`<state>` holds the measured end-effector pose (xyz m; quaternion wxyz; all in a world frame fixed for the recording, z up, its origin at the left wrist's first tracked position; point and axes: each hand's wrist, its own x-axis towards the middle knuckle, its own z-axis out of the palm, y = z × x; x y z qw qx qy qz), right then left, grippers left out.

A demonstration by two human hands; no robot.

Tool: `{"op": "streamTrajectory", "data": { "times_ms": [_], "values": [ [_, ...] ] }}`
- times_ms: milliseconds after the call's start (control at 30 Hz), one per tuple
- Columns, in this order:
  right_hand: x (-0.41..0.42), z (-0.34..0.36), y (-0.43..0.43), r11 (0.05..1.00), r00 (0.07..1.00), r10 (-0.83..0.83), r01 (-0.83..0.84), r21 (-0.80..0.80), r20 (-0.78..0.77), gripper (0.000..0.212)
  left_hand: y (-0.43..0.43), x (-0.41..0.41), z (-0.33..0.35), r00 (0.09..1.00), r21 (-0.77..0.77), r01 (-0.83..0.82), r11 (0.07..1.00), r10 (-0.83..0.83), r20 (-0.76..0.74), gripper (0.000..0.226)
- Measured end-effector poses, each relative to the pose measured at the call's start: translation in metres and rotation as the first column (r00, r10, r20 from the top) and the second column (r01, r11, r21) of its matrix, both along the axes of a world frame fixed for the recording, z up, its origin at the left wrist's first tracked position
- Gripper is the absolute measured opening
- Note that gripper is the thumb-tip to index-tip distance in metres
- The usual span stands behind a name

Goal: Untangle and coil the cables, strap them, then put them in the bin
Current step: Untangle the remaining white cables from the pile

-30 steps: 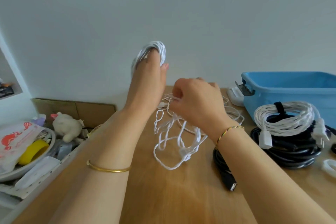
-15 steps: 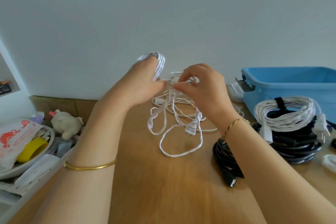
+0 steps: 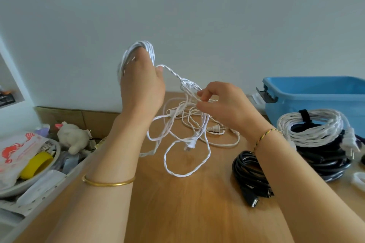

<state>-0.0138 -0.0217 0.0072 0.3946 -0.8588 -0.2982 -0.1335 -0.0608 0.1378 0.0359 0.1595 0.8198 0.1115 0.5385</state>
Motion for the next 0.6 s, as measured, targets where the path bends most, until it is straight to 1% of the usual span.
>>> {"op": "streamTrajectory", "data": {
  "times_ms": [33,133,200,300,400,433,467,533,600],
  "values": [
    [-0.001,0.001,0.002,1.000,1.000,-0.017,0.017,0.008,-0.016,0.012,0.000,0.000,0.000,1.000,-0.004,-0.012,1.000,0.012,0.021,0.030],
    [0.000,0.001,0.003,0.997,0.992,-0.071,0.075,0.034,-0.108,0.044,-0.001,-0.004,0.002,0.995,-0.023,-0.046,0.999,0.048,0.093,0.033],
    [0.005,-0.006,0.000,0.985,0.979,-0.167,0.161,-0.064,-0.118,0.055,0.001,-0.008,0.006,0.987,-0.041,-0.052,0.998,0.058,0.153,0.035],
    [0.011,-0.017,-0.002,0.956,0.964,-0.256,0.240,-0.171,-0.077,0.052,0.002,-0.012,0.011,0.975,-0.049,-0.056,0.997,0.065,0.214,0.037],
    [0.014,-0.021,-0.001,0.928,0.956,-0.279,0.242,-0.283,-0.097,0.040,0.001,-0.011,0.010,0.978,-0.055,-0.029,0.998,0.039,0.204,0.036],
    [0.014,-0.021,-0.001,0.926,0.954,-0.281,0.240,-0.293,-0.106,0.038,0.002,-0.008,0.009,0.983,-0.055,-0.015,0.998,0.025,0.184,0.034],
    [0.013,-0.020,0.000,0.934,0.956,-0.274,0.238,-0.266,-0.107,0.038,0.004,-0.005,0.007,0.988,-0.046,0.003,0.999,0.004,0.153,0.032],
    [0.008,-0.014,0.004,0.977,0.977,-0.200,0.192,-0.097,-0.076,0.043,0.007,0.002,0.004,0.994,-0.019,0.081,0.997,-0.079,0.071,0.025],
    [-0.001,-0.006,0.010,0.993,0.995,-0.094,0.092,0.076,0.029,0.046,0.006,0.007,0.002,0.981,-0.036,0.192,0.981,-0.192,-0.004,0.019]
  ]
}}
